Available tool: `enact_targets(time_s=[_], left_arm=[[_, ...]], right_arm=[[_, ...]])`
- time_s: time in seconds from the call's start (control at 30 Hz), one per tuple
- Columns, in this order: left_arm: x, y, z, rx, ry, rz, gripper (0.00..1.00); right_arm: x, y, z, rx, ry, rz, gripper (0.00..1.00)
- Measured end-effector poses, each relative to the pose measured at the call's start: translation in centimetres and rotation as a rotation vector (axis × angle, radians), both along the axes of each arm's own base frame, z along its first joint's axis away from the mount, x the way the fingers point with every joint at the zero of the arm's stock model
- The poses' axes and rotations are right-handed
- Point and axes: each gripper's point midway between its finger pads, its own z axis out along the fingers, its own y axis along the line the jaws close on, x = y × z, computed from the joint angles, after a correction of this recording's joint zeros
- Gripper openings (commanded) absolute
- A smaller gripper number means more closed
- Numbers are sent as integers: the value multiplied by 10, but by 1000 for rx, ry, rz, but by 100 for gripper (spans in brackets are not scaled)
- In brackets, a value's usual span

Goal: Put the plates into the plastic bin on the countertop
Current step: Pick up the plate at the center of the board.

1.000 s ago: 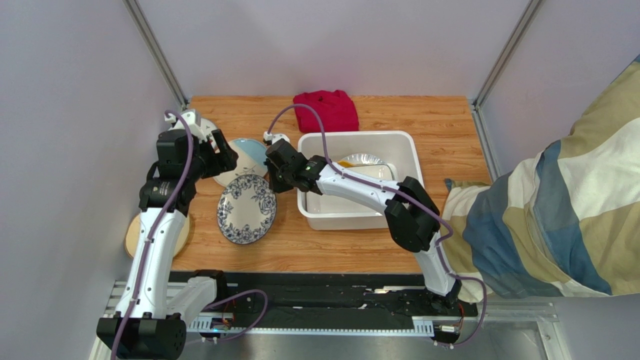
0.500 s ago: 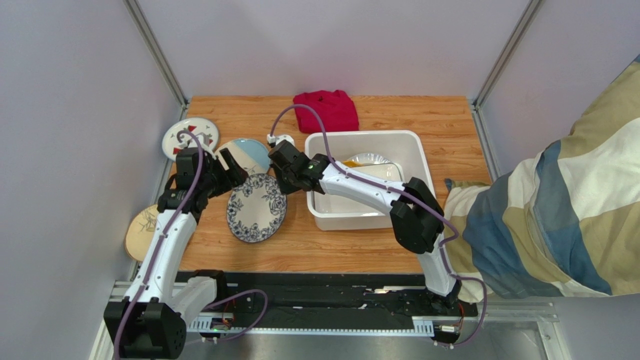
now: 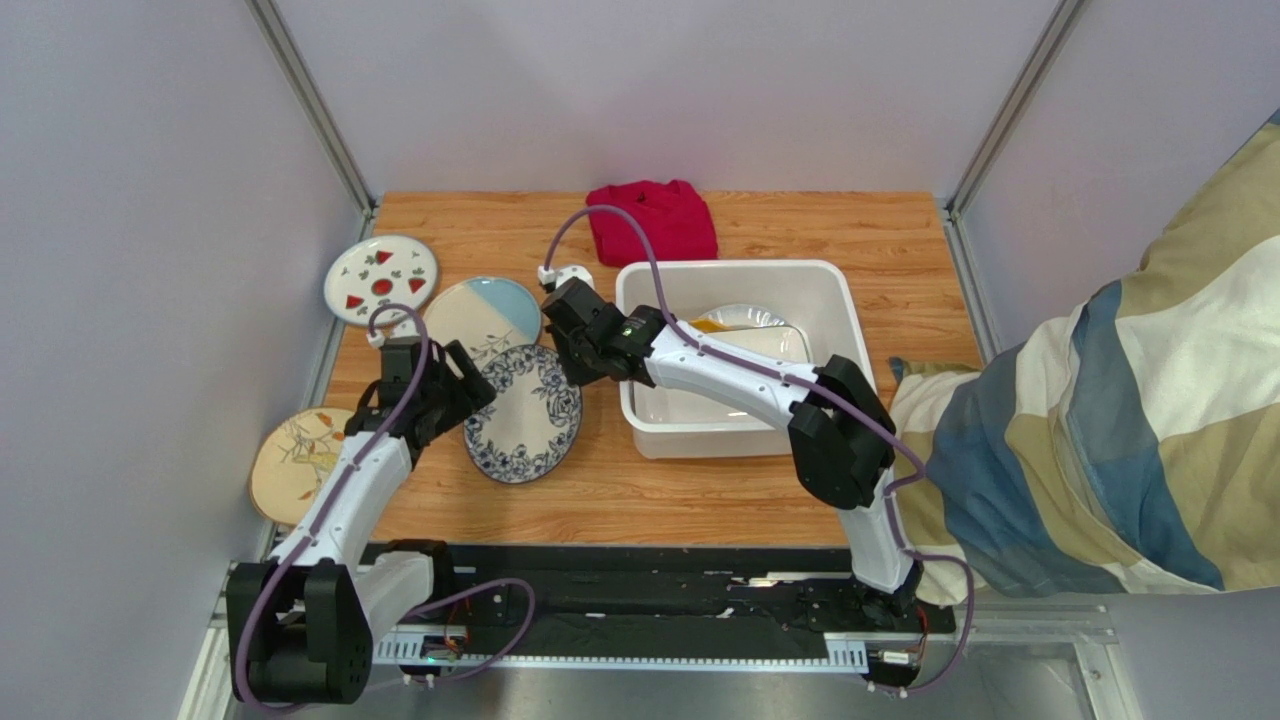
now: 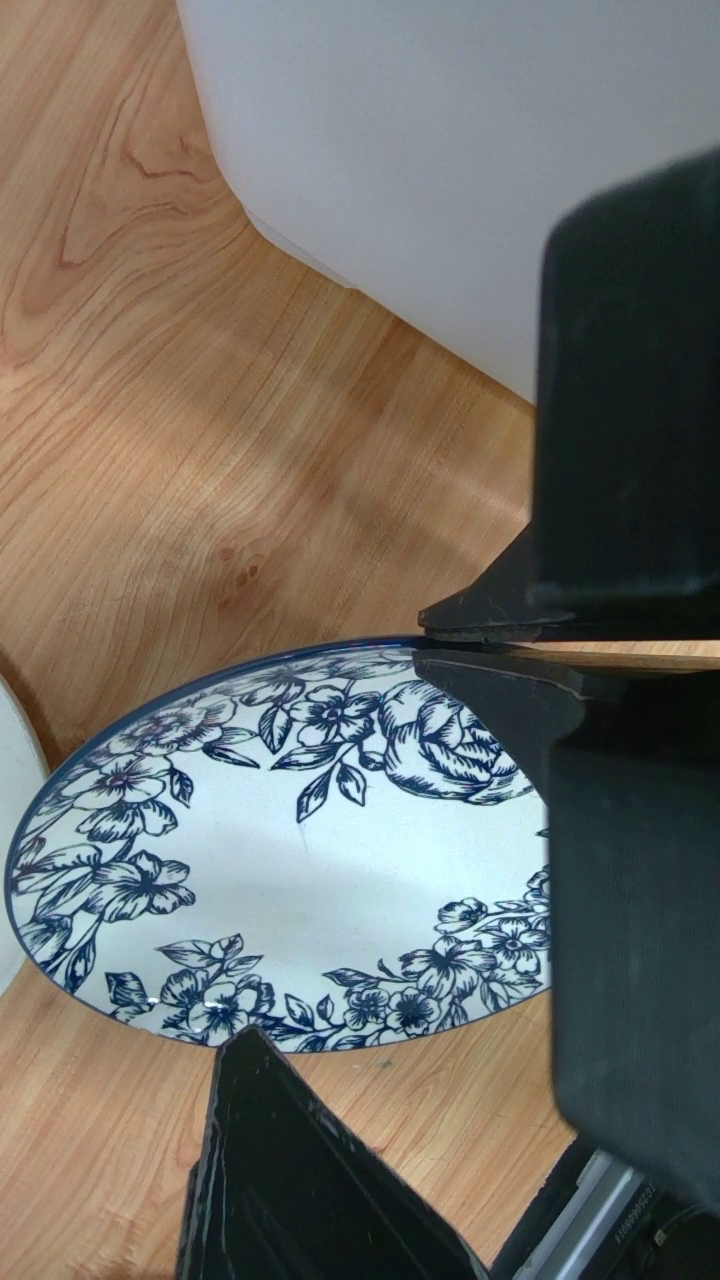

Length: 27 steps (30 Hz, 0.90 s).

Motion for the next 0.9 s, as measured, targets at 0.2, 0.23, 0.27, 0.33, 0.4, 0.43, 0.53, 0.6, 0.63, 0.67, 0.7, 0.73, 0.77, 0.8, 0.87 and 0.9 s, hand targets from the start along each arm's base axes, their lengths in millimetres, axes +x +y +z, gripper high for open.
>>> enact_targets(time_s=[0.2,0.23,0.27,0.33,0.4,0.43,0.53,0.6,0.63,0.67,0.7,0.73,0.77,0.8,0.87,0.9], left_arm=[[-9,4,-35,2,87,39,78],[-10,4,-41,2,108,40,77],[-11,5,-46,8,122,44,77],[-13,6,-53,8,140,46,75],[-14,6,-55,9,145,47,69],[-14,7,-56,14,145,47,66],[-13,8,-60,18,155,51,61],[-10,10,-61,23,151,52,60],[-9,10,-61,24,148,51,57],[-8,10,-61,23,143,50,48],[-7,10,-61,23,141,48,46],[-7,11,-62,30,142,47,45],[-7,11,-63,31,144,47,44],[-6,11,-63,29,142,47,44],[-4,10,-64,21,138,42,44],[-2,8,-63,15,135,37,44]], right_arm=[[1,-2,-8,6,12,-3,0],[1,-3,-10,7,16,-3,0],[2,-3,-11,10,19,-3,0],[2,-3,-12,19,26,-3,0],[3,-2,-12,28,28,-2,0],[3,-2,-13,31,30,-3,0],[4,-1,-13,40,32,-5,0],[6,-1,-12,47,32,-10,0],[7,-1,-12,51,31,-11,0],[9,-1,-11,57,30,-12,0],[10,-2,-10,61,31,-13,0],[12,-2,-10,64,31,-16,0],[13,-3,-10,67,31,-20,0],[14,-3,-9,70,31,-21,0],[19,-7,-9,74,36,-28,0],[20,-8,-9,77,38,-32,0]])
